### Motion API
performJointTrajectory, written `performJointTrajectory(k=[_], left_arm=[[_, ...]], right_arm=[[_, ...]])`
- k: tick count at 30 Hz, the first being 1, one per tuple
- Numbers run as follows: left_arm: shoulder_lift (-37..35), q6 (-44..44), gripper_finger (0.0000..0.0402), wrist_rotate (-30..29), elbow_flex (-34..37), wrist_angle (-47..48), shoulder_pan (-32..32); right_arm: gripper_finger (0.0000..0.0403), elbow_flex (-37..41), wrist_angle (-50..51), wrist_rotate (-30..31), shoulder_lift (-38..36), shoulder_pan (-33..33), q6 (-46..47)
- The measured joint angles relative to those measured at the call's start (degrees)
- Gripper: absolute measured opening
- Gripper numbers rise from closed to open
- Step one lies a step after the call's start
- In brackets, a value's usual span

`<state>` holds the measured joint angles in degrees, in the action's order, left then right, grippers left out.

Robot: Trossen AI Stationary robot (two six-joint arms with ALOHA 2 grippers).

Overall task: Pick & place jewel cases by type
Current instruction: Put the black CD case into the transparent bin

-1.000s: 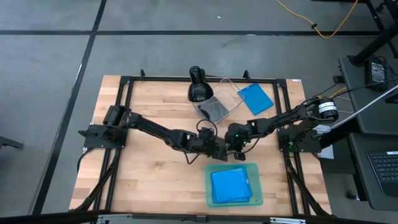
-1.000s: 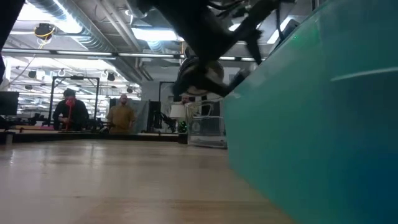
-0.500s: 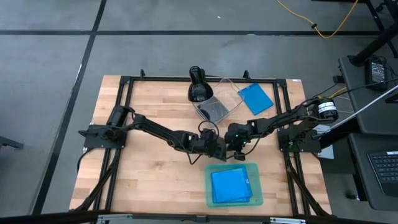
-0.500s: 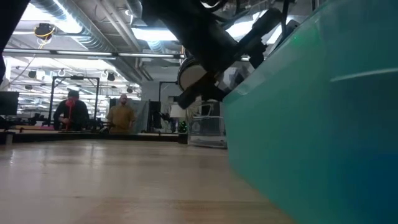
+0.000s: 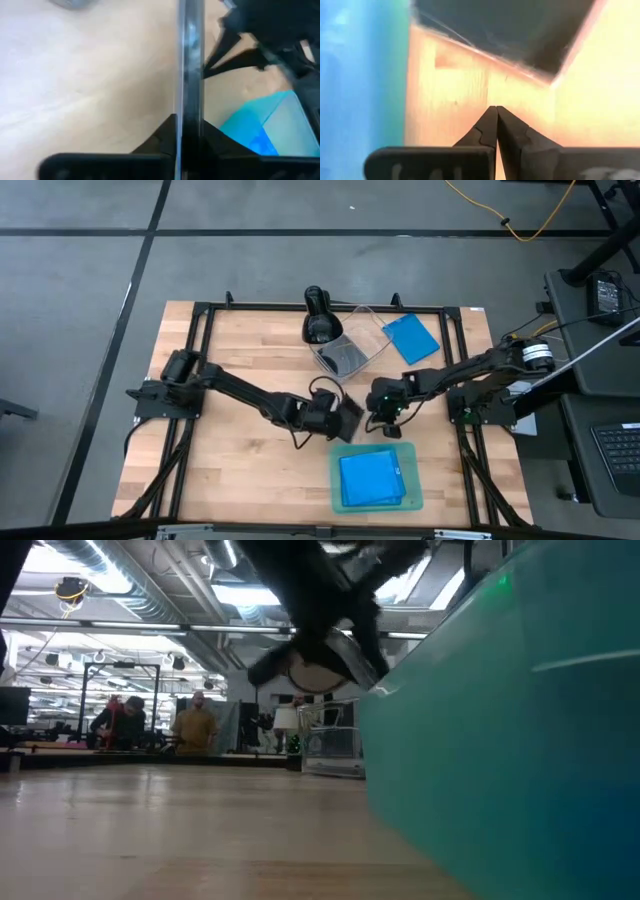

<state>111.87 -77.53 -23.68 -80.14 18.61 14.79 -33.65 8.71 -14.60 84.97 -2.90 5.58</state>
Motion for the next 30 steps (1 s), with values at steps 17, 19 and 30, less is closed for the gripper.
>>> performJointTrajectory(k=[17,19,30], left_arm=[[-16.33,14.26,0.0012,-25.32,0.02,5.95,8.02],[-18.00,21.40,0.0010,-29.13,0.02,3.46,9.35],[-23.21,84.35,0.0010,-42.79,0.04,-22.39,16.27]], right_arm=[[0.0008,-0.19,4.11,4.58,-21.65,0.07,-1.33],[0.0005,-0.21,4.03,5.41,-23.25,0.07,-1.24],[0.0022,-0.26,0.52,5.98,-26.65,0.07,5.44]])
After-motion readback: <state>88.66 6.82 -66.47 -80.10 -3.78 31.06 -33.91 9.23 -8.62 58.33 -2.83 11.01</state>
